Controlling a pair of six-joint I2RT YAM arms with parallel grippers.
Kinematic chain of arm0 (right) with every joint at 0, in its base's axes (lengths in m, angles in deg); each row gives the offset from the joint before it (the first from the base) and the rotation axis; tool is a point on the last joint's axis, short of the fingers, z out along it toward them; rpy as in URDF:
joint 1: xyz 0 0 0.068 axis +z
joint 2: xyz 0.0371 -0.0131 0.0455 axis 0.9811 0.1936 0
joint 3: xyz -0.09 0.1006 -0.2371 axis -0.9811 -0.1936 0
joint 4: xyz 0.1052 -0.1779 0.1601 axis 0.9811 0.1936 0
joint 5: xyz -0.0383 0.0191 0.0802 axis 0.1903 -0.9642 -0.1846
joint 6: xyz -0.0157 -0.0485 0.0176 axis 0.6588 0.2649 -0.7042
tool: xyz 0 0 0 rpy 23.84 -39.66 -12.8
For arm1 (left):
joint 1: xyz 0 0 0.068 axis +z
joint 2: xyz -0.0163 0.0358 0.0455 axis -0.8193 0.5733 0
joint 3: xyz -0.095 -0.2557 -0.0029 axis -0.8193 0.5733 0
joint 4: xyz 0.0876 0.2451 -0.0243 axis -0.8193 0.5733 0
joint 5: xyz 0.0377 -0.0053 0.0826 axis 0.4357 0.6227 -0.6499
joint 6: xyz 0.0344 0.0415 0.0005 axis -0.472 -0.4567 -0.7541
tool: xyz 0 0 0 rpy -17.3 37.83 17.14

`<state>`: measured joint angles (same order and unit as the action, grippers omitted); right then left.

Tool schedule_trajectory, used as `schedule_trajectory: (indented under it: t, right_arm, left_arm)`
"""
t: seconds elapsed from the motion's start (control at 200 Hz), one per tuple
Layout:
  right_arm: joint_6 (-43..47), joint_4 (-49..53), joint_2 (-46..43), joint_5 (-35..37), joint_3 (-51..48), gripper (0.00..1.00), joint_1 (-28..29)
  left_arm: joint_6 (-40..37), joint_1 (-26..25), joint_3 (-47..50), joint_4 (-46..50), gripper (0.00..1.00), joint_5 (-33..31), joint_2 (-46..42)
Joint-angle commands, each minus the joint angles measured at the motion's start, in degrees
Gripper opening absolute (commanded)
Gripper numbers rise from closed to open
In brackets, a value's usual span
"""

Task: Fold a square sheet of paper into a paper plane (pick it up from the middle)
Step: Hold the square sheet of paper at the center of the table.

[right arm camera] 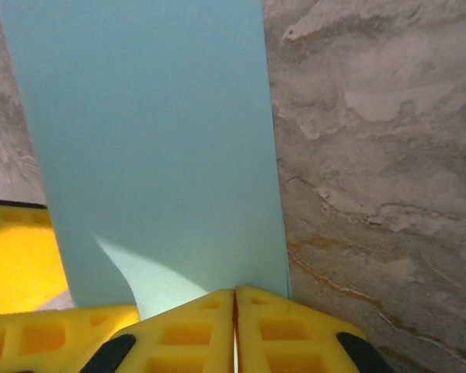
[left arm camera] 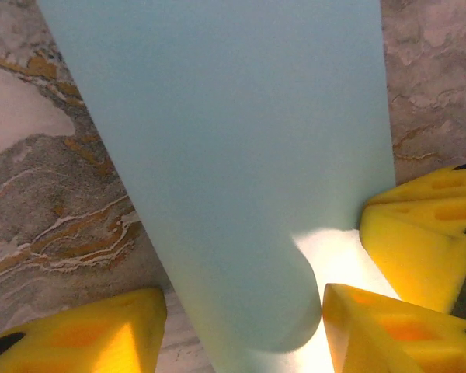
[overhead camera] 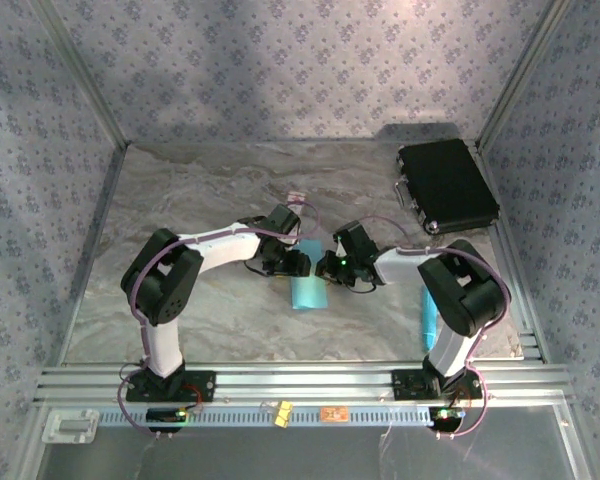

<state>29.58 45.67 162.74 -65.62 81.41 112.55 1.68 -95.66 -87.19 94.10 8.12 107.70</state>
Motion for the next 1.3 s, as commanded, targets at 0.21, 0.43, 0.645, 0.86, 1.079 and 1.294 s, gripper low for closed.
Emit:
schedule_trajectory:
  t: [0.21,0.43,0.645,0.86,1.079,1.294]
  right_arm:
    - [-10.0,-1.2,0.8,7.2,-4.9,0.09,3.4]
    - [-10.0,-0.4,1.1,8.1,-4.2,0.09,4.1]
    - [-6.5,1.4,0.1,6.7,-3.3,0.09,3.4]
    - [-2.1,3.6,-0.7,5.3,-2.2,0.10,2.4]
    - [-0.5,5.5,-0.5,4.7,-1.2,0.10,1.5]
    - [-2.1,3.8,-0.6,4.6,-1.7,0.12,2.1]
  left_arm:
    - [11.1,2.9,8.6,-11.3,0.64,2.7,-9.2]
    - [12.4,4.4,10.9,-14.3,0.60,5.7,-9.9]
    - [10.9,4.4,9.1,-13.2,0.59,6.6,-7.2]
    - [11.0,4.4,9.2,-13.5,0.58,7.5,-5.7]
    - [10.8,3.9,8.3,-14.2,0.53,9.3,-4.5]
    - [10.8,3.5,7.4,-14.1,0.46,9.8,-2.8]
